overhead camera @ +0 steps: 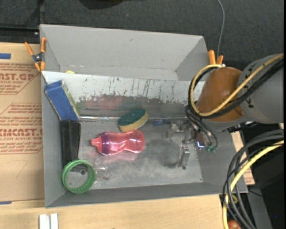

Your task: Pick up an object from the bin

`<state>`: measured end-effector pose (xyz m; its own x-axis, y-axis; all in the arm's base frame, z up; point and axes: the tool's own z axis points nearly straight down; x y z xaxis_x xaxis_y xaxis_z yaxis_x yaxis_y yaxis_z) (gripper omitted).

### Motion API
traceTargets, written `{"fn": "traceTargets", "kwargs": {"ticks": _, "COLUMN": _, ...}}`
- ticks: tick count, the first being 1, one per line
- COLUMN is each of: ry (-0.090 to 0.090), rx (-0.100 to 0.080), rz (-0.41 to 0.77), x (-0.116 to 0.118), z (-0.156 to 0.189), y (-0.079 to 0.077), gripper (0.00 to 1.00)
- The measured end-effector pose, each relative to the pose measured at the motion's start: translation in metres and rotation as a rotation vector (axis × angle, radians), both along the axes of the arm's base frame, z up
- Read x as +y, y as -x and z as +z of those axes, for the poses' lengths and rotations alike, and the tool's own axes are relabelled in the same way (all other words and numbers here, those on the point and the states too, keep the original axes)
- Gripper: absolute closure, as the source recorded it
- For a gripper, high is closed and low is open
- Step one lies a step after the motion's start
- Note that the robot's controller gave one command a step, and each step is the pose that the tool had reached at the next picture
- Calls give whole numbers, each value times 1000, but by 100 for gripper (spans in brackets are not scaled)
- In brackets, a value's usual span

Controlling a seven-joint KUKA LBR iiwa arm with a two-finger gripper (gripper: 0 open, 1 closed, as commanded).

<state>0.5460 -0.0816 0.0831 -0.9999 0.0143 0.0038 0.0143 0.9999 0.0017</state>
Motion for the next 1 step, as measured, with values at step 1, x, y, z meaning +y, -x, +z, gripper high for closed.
{"fn": "traceTargets", "kwargs": {"ticks": 1, "ry": 3, "rx": -15, "rz": 10, "x": -7, "z": -13, "y": -6, "gripper": 0}}
